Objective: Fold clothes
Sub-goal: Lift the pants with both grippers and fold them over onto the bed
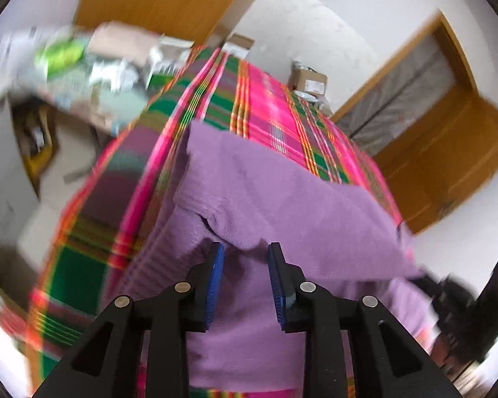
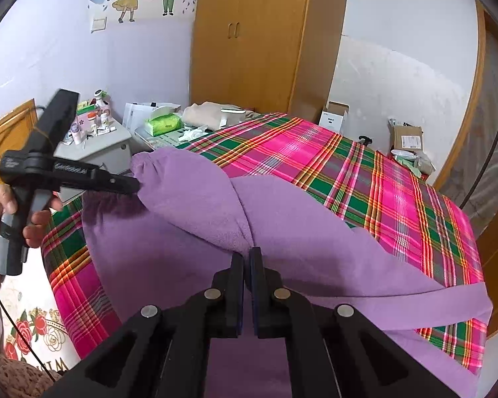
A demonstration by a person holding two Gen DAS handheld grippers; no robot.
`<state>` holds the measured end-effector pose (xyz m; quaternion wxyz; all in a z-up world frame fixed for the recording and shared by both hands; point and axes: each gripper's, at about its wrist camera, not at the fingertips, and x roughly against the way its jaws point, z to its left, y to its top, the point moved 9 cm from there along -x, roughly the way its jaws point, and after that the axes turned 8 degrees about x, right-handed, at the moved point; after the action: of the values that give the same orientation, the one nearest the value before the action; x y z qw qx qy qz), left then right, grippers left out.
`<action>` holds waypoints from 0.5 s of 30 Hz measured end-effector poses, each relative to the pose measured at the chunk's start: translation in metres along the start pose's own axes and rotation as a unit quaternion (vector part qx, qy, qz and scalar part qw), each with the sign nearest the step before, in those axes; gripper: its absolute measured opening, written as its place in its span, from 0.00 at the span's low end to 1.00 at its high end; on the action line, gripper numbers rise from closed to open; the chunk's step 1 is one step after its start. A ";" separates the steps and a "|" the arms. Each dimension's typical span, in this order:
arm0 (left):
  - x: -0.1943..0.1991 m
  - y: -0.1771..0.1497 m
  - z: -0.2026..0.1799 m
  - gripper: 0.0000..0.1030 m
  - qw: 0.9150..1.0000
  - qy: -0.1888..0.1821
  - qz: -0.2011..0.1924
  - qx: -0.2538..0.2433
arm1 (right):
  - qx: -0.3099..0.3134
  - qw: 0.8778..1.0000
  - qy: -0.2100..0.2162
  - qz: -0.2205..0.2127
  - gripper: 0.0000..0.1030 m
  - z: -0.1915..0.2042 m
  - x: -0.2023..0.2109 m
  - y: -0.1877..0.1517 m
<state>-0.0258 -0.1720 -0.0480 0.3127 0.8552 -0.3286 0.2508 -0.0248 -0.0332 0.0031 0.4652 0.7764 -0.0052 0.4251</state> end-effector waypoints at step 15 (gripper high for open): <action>-0.014 0.018 0.005 0.21 0.988 -0.042 -0.006 0.147 | -0.012 1.000 0.006 0.002 0.04 0.000 -0.003 -0.014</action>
<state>-0.0472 -0.1802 -0.0536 0.1715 0.9033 -0.2962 0.2586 -0.0213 -0.0268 -0.0091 0.4735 0.7684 -0.0093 0.4305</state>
